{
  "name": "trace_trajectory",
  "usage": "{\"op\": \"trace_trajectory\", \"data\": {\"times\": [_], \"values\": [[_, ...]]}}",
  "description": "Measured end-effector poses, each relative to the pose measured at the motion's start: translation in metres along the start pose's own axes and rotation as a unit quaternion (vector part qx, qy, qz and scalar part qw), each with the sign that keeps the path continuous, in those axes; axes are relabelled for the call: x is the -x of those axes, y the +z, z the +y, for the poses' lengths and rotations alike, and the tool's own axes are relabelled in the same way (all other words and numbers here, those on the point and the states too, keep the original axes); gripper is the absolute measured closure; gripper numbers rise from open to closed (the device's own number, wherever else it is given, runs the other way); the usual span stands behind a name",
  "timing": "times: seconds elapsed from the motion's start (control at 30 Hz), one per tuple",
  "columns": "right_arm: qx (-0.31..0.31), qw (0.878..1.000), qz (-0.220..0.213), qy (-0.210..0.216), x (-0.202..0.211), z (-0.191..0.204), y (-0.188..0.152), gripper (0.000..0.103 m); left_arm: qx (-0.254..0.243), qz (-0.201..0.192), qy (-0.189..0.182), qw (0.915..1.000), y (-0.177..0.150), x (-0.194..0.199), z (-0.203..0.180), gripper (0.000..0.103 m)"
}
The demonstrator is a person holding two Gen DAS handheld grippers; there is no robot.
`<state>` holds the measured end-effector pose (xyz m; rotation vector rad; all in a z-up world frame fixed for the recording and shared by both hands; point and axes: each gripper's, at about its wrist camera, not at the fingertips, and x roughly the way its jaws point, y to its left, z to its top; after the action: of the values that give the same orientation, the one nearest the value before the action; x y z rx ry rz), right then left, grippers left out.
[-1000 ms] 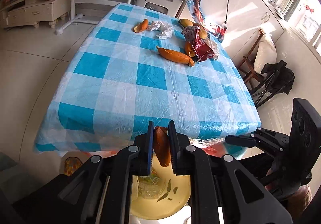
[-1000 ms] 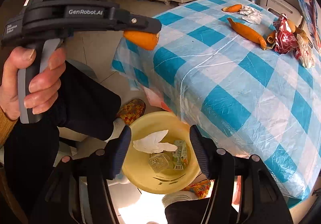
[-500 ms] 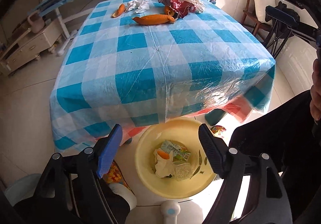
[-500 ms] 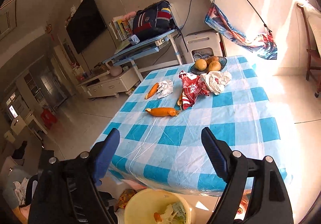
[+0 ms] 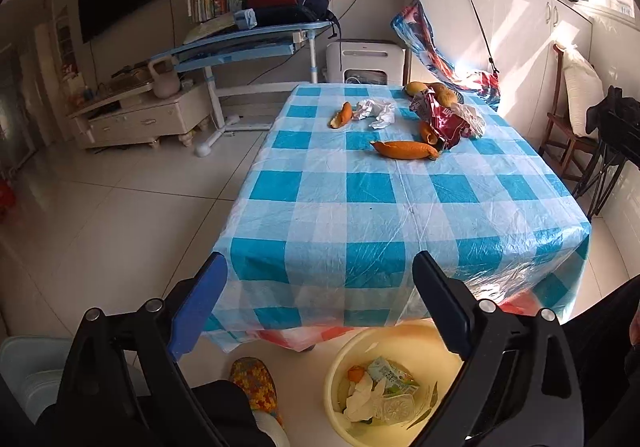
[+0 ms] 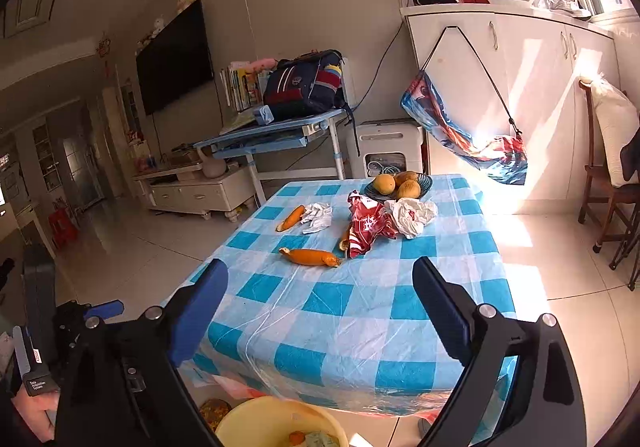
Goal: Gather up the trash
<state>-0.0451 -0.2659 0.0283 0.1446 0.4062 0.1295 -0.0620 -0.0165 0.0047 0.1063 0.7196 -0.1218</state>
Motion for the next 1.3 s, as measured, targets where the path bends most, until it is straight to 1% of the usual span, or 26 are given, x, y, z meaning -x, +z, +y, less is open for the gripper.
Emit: {"op": "trace_trajectory", "data": {"times": [0.13,0.53,0.8,0.9,1.07,1.3], "values": [[0.016,1.000,0.003,-0.005,-0.001,0.005,-0.002,0.013,0.013,-0.008,0.005,0.9999,0.000,0.001,0.003,0.011],[0.035,0.999,0.017,-0.009,-0.006,0.014,-0.008,0.013,0.018,-0.020,0.014,0.9995,-0.002,0.002,0.002,0.010],[0.034,0.999,0.023,-0.009,-0.006,0.013,-0.009,0.013,0.028,-0.032,0.040,0.9983,-0.002,0.001,0.007,0.009],[0.040,0.999,0.030,-0.012,-0.009,0.014,-0.011,0.013,0.042,-0.035,0.039,0.9977,-0.002,0.003,0.012,0.009],[0.054,0.998,0.041,-0.015,-0.014,0.020,-0.014,0.013,0.053,-0.033,0.035,0.9974,-0.002,0.003,0.017,0.009],[0.065,0.997,0.049,-0.017,-0.017,0.024,-0.017,0.013,0.054,-0.038,0.031,0.9973,-0.002,0.005,0.017,0.008]]}}
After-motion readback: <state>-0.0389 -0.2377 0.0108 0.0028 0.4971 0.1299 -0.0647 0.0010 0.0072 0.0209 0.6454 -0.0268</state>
